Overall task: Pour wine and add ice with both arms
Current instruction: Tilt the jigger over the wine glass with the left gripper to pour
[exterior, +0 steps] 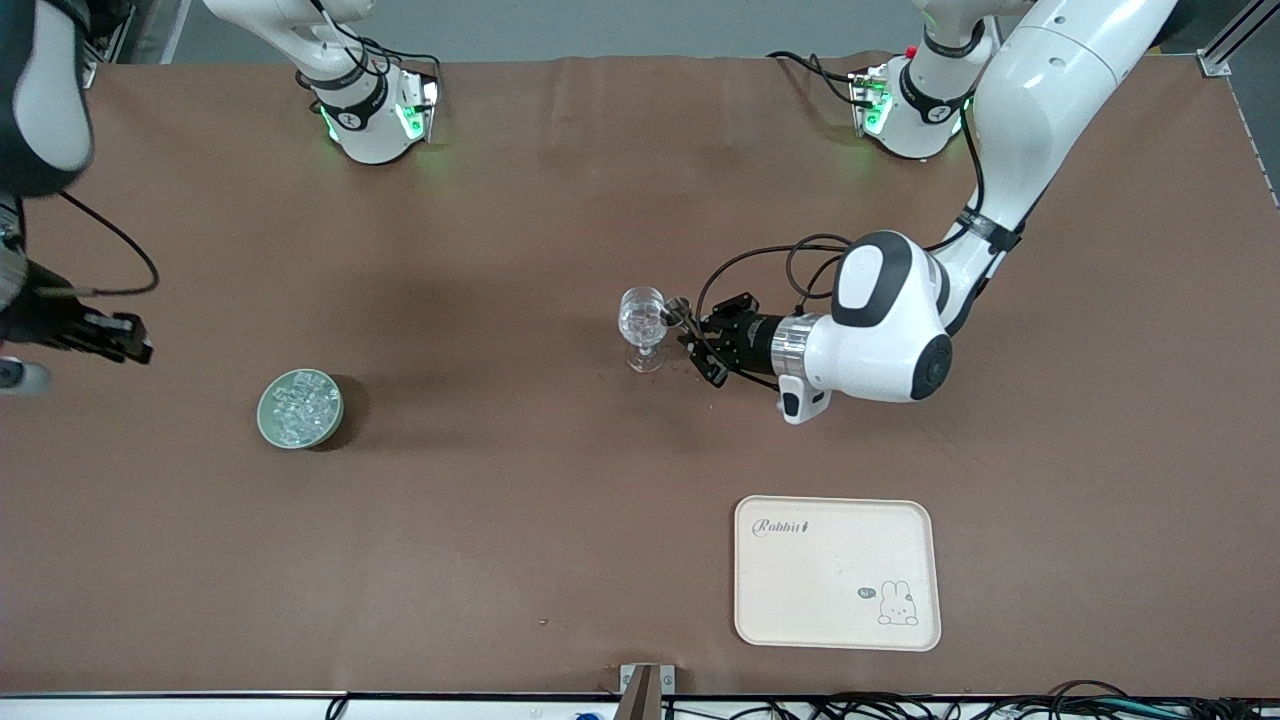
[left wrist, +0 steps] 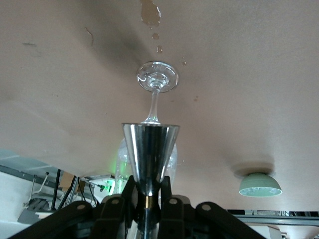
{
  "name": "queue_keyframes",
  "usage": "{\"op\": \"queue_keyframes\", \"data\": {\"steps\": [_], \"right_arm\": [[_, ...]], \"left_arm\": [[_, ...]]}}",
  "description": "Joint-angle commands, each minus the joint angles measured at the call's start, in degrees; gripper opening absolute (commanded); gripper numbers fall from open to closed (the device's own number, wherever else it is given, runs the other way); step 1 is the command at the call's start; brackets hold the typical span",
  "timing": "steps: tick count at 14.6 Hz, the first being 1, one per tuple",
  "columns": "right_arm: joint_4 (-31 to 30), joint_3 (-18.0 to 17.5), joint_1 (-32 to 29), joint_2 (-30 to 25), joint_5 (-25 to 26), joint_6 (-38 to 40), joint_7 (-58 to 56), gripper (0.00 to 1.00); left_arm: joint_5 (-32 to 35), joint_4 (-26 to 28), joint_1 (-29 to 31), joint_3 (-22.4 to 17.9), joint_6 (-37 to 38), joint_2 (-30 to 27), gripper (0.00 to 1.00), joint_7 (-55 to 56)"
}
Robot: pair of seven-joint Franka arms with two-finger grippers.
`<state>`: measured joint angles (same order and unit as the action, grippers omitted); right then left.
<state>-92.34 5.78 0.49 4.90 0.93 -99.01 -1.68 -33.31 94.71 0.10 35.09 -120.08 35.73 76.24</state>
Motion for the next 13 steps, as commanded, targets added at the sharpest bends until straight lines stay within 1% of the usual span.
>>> {"op": "queue_keyframes", "data": {"steps": [1, 3, 6, 8, 10, 13], "right_arm": [[0.66, -0.5, -1.46, -4.62, -0.93, 3.11, -0.87, 0.03], [0.67, -0.59, -1.46, -6.56, -0.84, 5.83, -0.35, 0.03], [1.89, -0.85, -1.19, -7.62, -0.31, 9.44, 0.27, 0.03], [1.9, -0.86, -1.19, -7.89, -0.31, 9.8, 0.71, 0.03], [1.9, -0.86, -1.19, -7.8, -0.31, 9.8, 0.8, 0.03], [2.07, -0.94, -1.02, -7.63, -0.4, 9.63, 1.06, 0.03]], "left_arm": [[2.81, -0.05, -1.23, 0.59, -2.26, -0.13, 0.0, 2.94], [6.14, -0.23, -1.42, 0.86, -2.97, -0.13, 0.0, 5.4], [9.58, -0.23, -1.42, 2.18, -4.02, -0.13, 0.0, 7.87], [10.72, -0.23, -2.03, 2.26, -4.46, -0.22, 0.0, 9.28], [13.44, -0.14, -2.3, 2.26, -4.46, -0.31, 0.0, 10.51], [16.69, -0.06, -2.21, 3.49, -4.29, -0.66, 0.0, 11.57]]}}
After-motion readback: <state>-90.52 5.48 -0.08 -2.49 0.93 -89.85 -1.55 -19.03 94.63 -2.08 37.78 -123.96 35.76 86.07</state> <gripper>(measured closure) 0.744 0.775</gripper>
